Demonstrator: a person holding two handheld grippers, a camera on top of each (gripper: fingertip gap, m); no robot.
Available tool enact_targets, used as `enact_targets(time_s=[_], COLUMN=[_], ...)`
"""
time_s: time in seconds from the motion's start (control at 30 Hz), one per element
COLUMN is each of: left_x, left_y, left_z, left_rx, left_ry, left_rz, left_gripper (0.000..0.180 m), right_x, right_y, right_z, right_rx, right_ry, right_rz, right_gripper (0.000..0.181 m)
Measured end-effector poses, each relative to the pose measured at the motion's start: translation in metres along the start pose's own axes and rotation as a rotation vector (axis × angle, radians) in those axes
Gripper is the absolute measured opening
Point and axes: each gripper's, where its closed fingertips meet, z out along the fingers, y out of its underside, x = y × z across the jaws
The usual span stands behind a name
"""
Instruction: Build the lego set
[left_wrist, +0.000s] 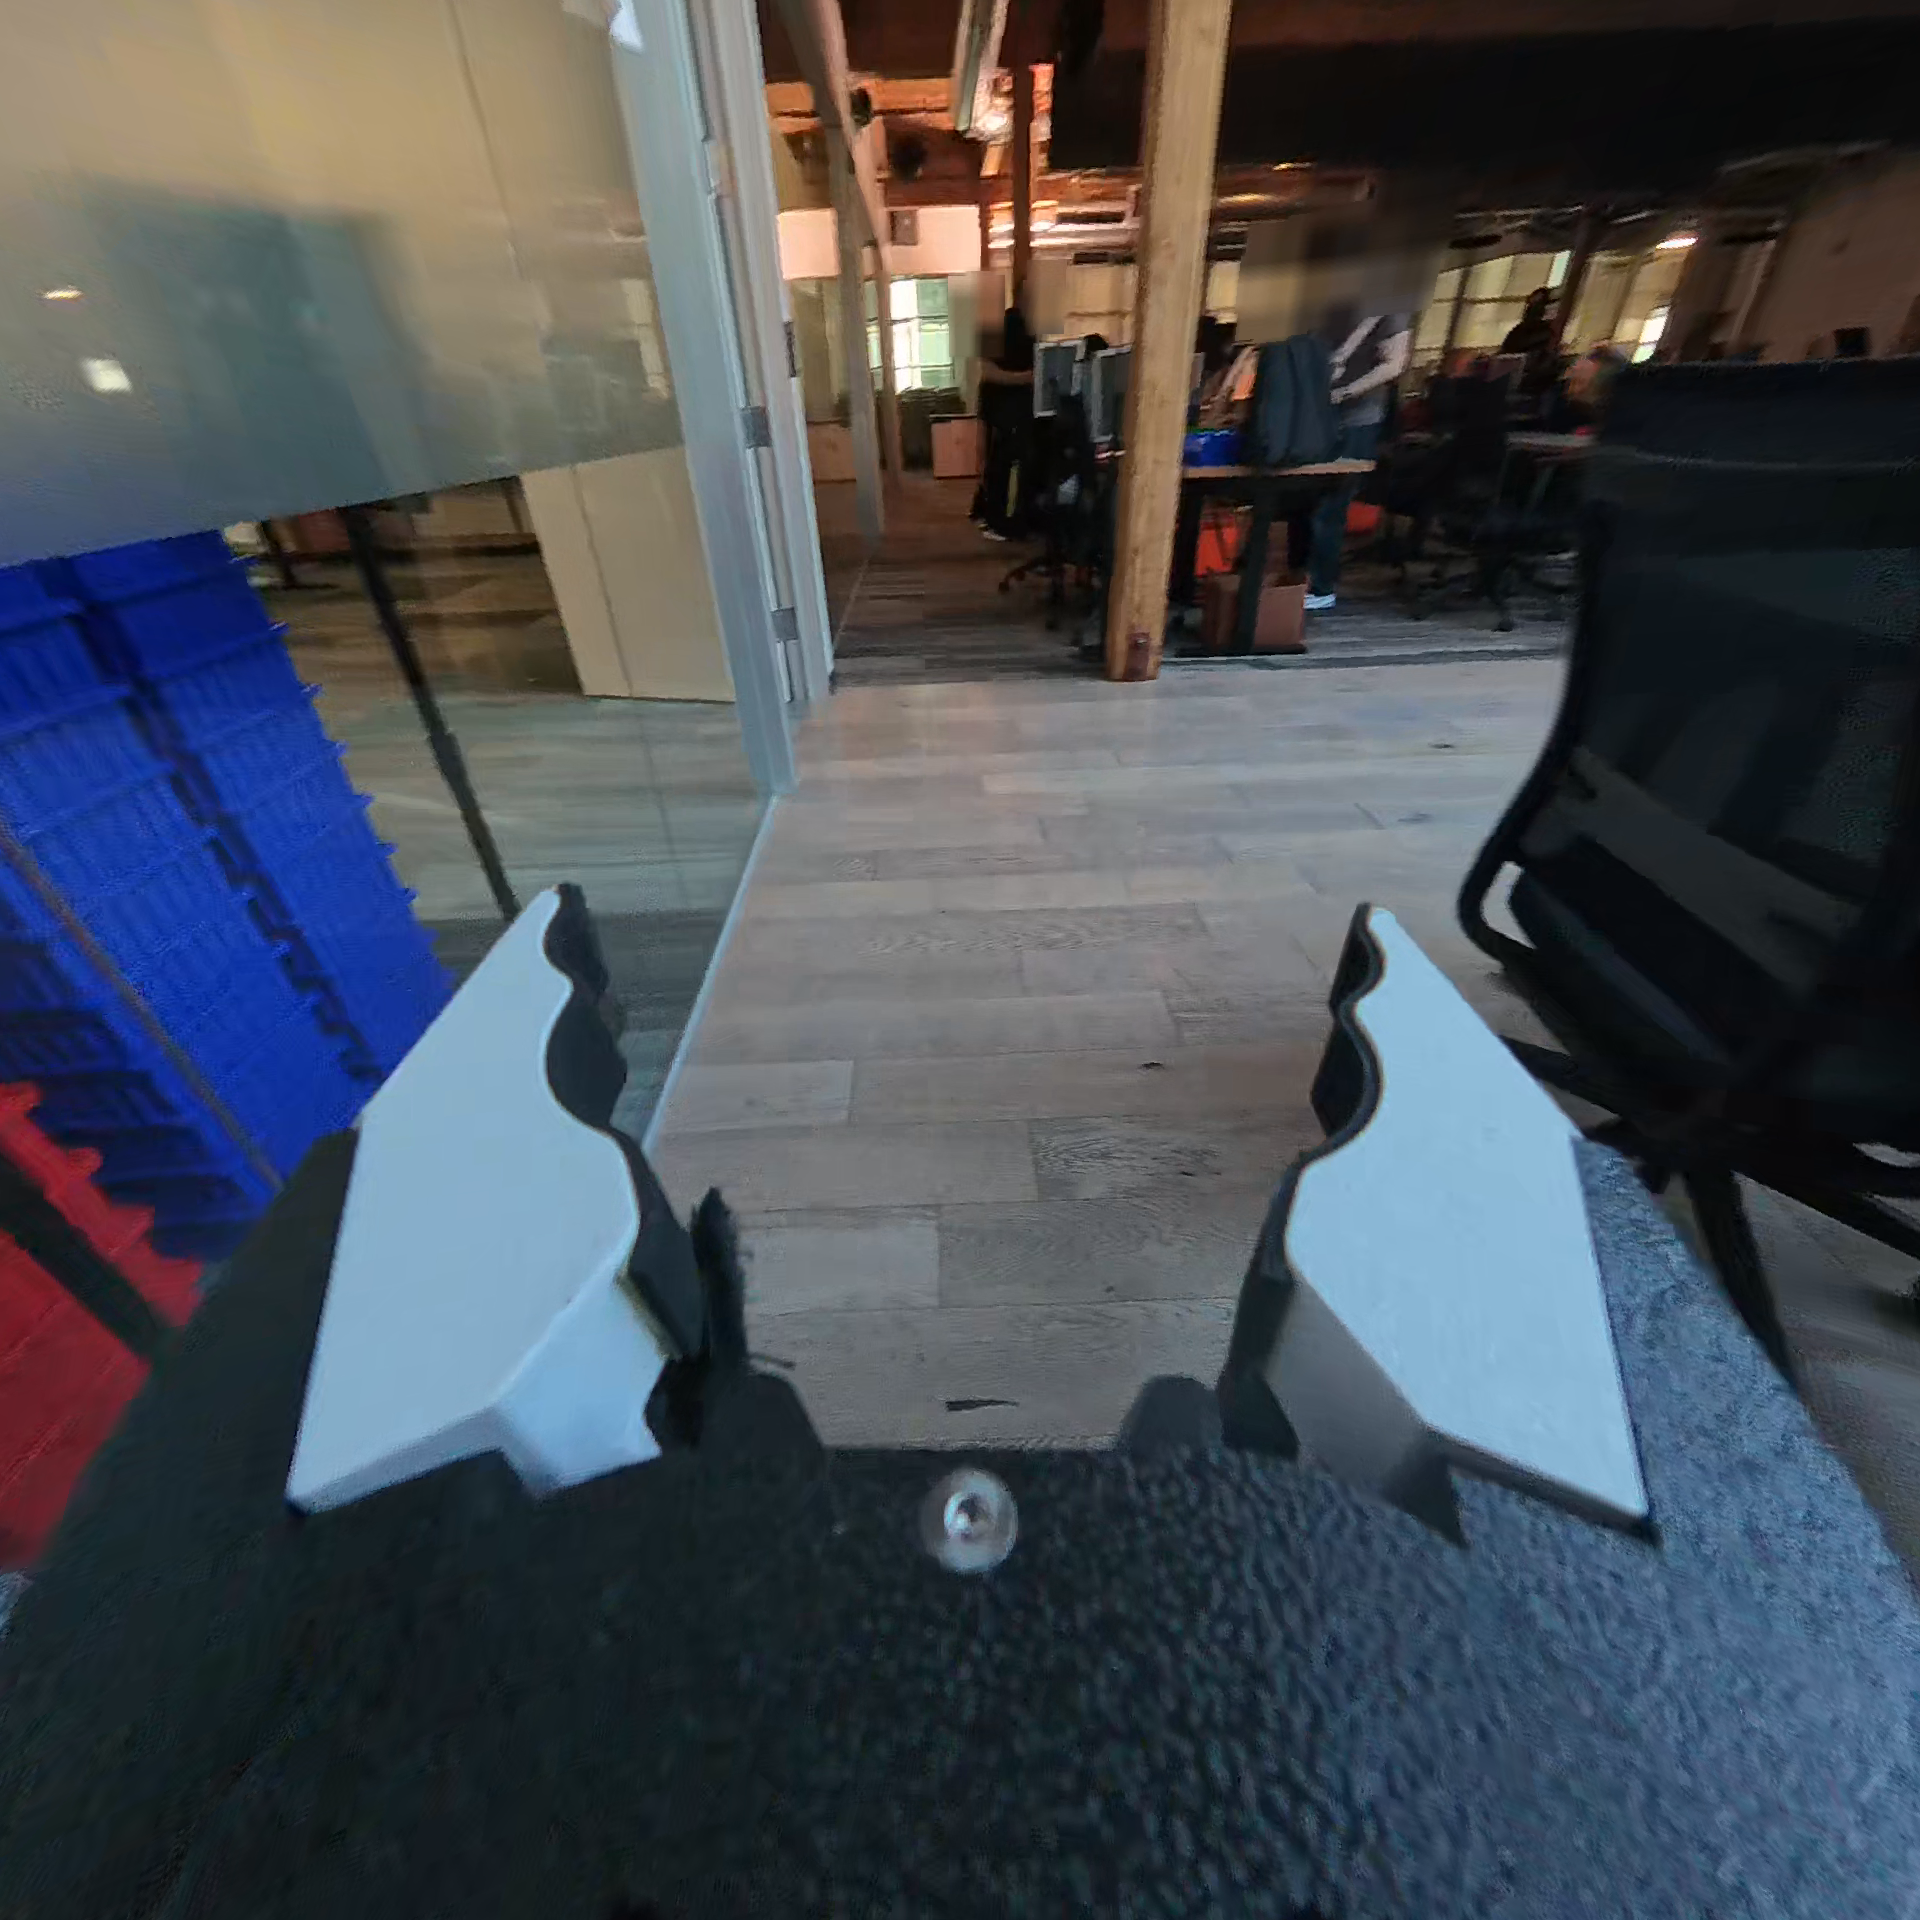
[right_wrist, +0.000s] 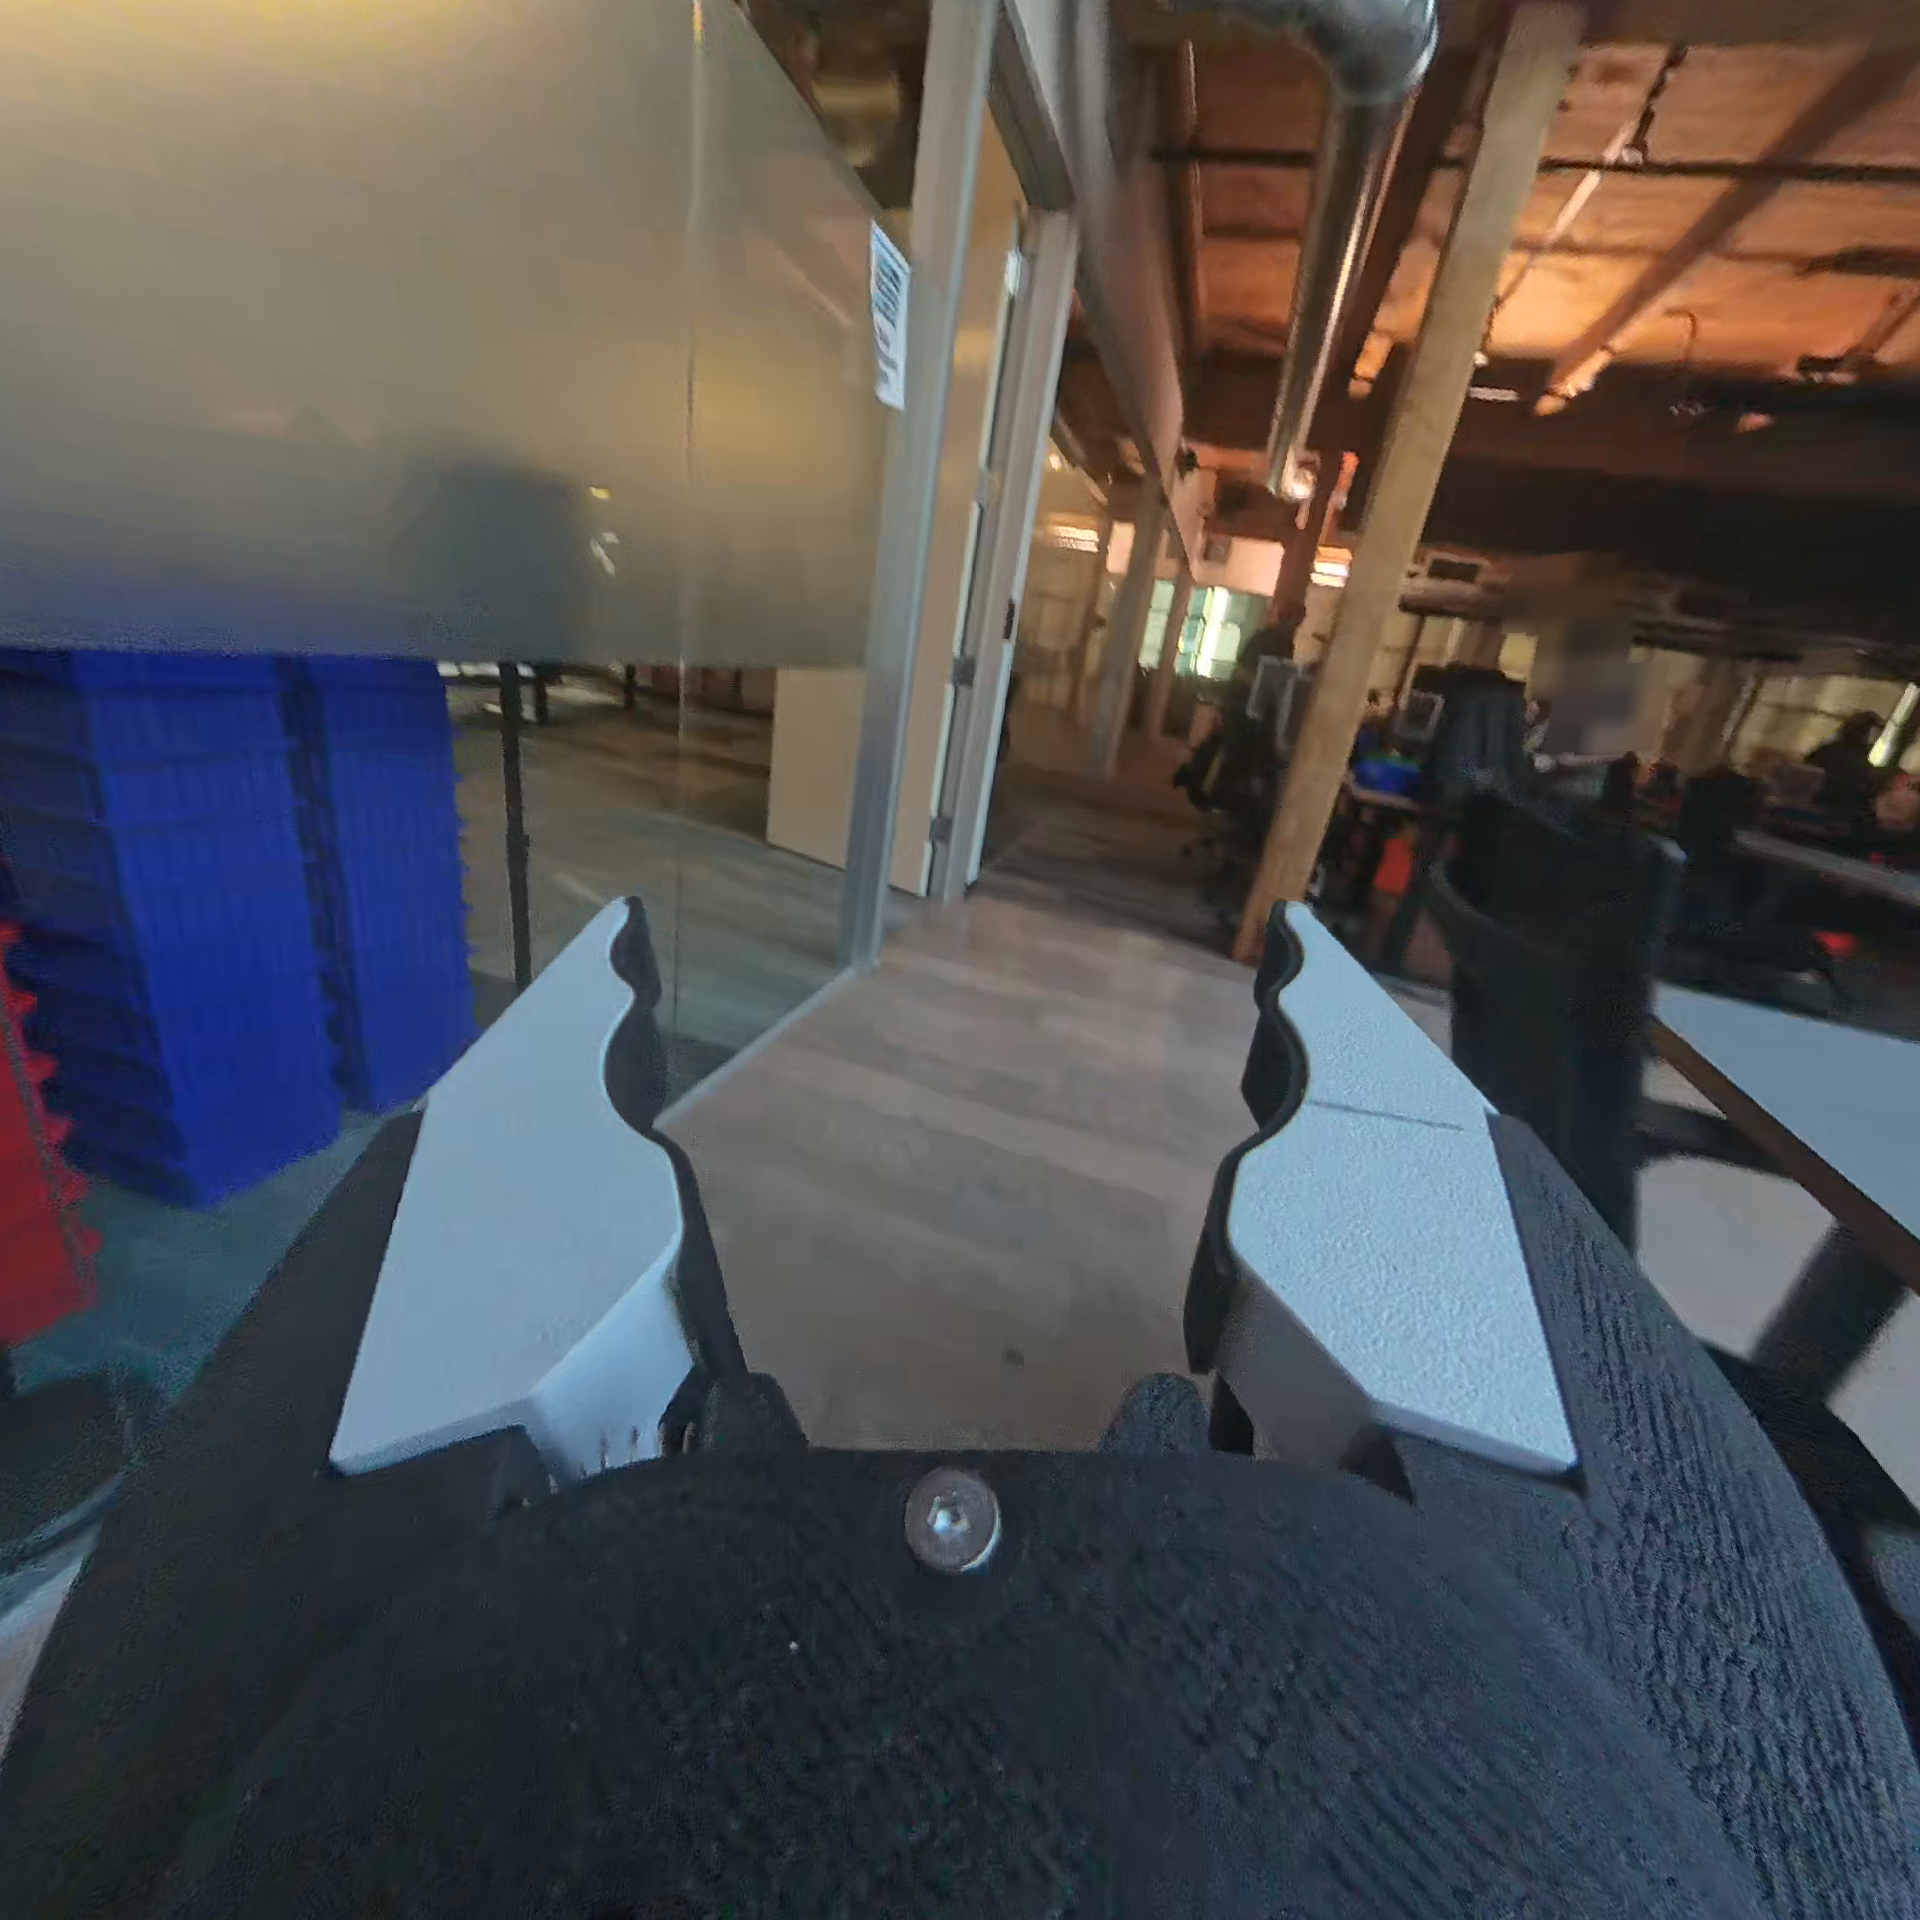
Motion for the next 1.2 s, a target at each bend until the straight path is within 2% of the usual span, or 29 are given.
enact_targets(time_s=[0.17,0.27,0.37,0.43,0.63,0.73,0.8,0.87,0.97,1.1,1.2], left_x=[-0.082,-0.121,-0.143,-0.134,-0.022,0.038,0.070,0.094,0.116,0.099,0.052], left_y=[0.058,0.093,0.082,0.055,-0.036,-0.068,-0.074,-0.068,-0.038,-0.036,-0.028], left_z=[0.082,0.147,0.250,0.350,0.688,0.829,0.909,0.975,1.060,1.156,1.215], left_rx=[-0.130,-0.240,-0.250,-0.201,0.013,0.132,0.162,0.160,0.019,-0.015,-0.049], left_ry=[-0.224,-0.326,-0.399,-0.341,0.044,0.149,0.177,0.192,0.216,0.186,0.060], left_rz=[0.010,0.013,-0.053,-0.061,-0.049,-0.095,-0.161,-0.195,-0.184,-0.071,-0.075], left_gripper=[0.138,0.140,0.142,0.143,0.142,0.143,0.144,0.144,0.145,0.144,0.144], right_x=[0.020,0.045,0.084,0.101,0.174,0.215,0.243,0.271,0.319,0.365,0.395], right_y=[-0.025,-0.001,0.038,0.056,0.142,0.206,0.248,0.280,0.304,0.282,0.276], right_z=[0.186,0.274,0.354,0.395,0.501,0.553,0.597,0.656,0.772,0.952,1.079], right_rx=[0.234,0.265,0.201,0.139,-0.033,-0.149,-0.214,-0.242,-0.259,-0.105,-0.025], right_ry=[-0.078,-0.074,-0.047,-0.075,-0.012,0.012,0.019,0.013,0.018,-0.055,-0.071], right_rz=[0.026,0.012,0.098,0.175,0.045,-0.032,-0.055,-0.047,-0.039,-0.076,-0.076], right_gripper=[0.114,0.115,0.122,0.123,0.123,0.122,0.122,0.122,0.122,0.122,0.123])
